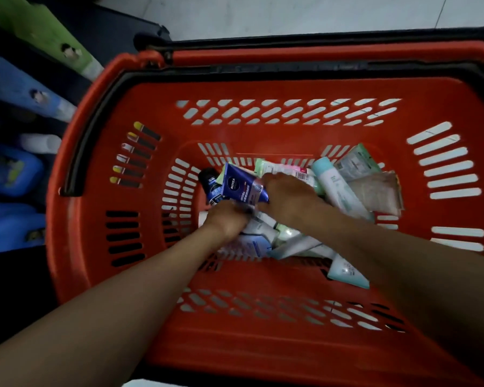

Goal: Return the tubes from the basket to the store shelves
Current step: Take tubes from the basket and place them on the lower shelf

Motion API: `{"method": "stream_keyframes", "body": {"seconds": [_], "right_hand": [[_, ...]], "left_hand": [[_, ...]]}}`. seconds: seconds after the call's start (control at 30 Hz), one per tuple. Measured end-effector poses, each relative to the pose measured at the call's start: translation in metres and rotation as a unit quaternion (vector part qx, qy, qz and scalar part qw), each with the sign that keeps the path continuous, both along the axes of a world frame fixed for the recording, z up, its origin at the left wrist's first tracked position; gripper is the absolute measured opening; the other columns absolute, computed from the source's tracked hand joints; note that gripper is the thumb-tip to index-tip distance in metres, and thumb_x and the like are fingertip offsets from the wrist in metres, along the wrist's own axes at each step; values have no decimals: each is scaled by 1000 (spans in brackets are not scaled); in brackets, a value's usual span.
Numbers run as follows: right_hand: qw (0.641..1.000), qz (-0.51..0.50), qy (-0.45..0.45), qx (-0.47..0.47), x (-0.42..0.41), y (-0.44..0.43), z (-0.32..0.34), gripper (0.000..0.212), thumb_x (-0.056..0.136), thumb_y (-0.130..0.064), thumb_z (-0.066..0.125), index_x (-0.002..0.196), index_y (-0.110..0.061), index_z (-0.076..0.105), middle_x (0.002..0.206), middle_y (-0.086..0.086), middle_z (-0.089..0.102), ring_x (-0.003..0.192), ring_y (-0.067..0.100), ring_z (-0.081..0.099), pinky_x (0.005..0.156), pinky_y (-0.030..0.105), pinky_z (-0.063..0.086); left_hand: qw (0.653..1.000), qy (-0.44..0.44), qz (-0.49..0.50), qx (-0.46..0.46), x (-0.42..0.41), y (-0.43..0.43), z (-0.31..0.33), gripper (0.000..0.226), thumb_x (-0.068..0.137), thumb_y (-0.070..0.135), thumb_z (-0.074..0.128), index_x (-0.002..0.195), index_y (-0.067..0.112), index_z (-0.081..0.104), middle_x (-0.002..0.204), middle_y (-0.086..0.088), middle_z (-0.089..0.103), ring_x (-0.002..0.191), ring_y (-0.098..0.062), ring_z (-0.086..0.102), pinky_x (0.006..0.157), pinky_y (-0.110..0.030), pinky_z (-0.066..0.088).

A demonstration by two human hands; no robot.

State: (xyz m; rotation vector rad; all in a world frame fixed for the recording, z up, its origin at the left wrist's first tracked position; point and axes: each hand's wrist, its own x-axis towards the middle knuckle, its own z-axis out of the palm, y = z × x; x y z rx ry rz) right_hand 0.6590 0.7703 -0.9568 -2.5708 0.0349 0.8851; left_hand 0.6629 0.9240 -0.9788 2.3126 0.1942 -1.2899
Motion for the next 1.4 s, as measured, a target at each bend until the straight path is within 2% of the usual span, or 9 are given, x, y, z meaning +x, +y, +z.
{"method": "stream_keyframes", "body": {"seconds": [0.17, 0.33, 0.47, 0.77, 0.93, 1.03, 1.1, 1.2, 1.4], "right_hand": [[982, -152, 73, 90, -12, 2, 0, 32, 81, -34, 70, 104, -13, 62, 100, 8, 67, 84, 23, 63, 63, 27, 43], [897, -347, 118, 247, -29, -23, -4, 23, 81, -23, 74, 102, -17, 67, 98, 4, 72, 88, 21, 69, 79, 33, 56], [840, -414, 151, 316, -44, -41, -11, 22, 86, -14, 70, 108, -12, 65, 104, 9, 72, 98, 26, 69, 88, 40, 56], [821, -424, 148, 352, -36, -43, -29, 30, 82, -17, 75, 109, -15, 62, 104, 4, 73, 97, 22, 69, 85, 38, 56], [782, -458, 170, 388, -40, -40, -18, 34, 83, -11, 73, 113, -9, 57, 108, 7, 71, 98, 22, 68, 81, 39, 57], [750, -475, 187, 420, -48, -36, 1, 31, 84, -8, 71, 112, -14, 57, 109, 6, 70, 97, 20, 68, 73, 32, 55], [742, -478, 183, 433, -51, -35, 17, 34, 84, -7, 70, 115, -13, 56, 111, 6, 70, 99, 21, 67, 71, 31, 54], [732, -473, 158, 465, -54, -30, 49, 29, 86, -7, 69, 109, -16, 55, 109, 6, 70, 97, 20, 68, 70, 31, 55], [684, -461, 70, 562, -58, -7, 125, 24, 88, -8, 66, 109, -17, 58, 107, 5, 71, 95, 22, 69, 75, 35, 58]], "left_hand": [[965, -45, 257, -33, 3, 0, -4, 9, 83, 7, 69, 77, 12, 64, 79, -7, 66, 83, -26, 65, 77, -32, 51], [971, -224, -44, 67, 24, 37, -6, 43, 84, 12, 67, 126, 16, 57, 119, -16, 61, 110, -35, 59, 87, -33, 47], [892, -283, -337, 102, 48, 56, -24, 62, 88, 18, 65, 146, 21, 44, 142, -19, 43, 128, -38, 43, 100, -46, 46], [841, -217, -480, 127, 79, 40, -26, 98, 65, 42, 80, 143, 18, 26, 132, -9, 55, 116, -29, 50, 92, -39, 44], [900, -72, -410, 131, 70, 42, 7, 100, 51, 53, 85, 133, 17, 39, 118, -6, 62, 106, -29, 61, 82, -32, 50], [930, 15, -335, 152, 61, 35, 43, 46, 63, 40, 81, 99, 18, 64, 80, 4, 63, 74, -16, 63, 61, -24, 49], [959, 39, -266, 94, 54, 37, 61, 23, 71, 28, 81, 79, 23, 60, 74, 2, 63, 64, -12, 58, 56, -22, 45], [992, 46, -83, -80, 40, 47, 85, 33, 69, 32, 84, 97, 20, 69, 93, -4, 75, 81, -18, 70, 73, -33, 59], [917, 47, 211, -336, 17, 32, 156, 28, 85, 29, 63, 108, 14, 57, 87, -4, 67, 75, -18, 63, 64, -29, 51]]}}
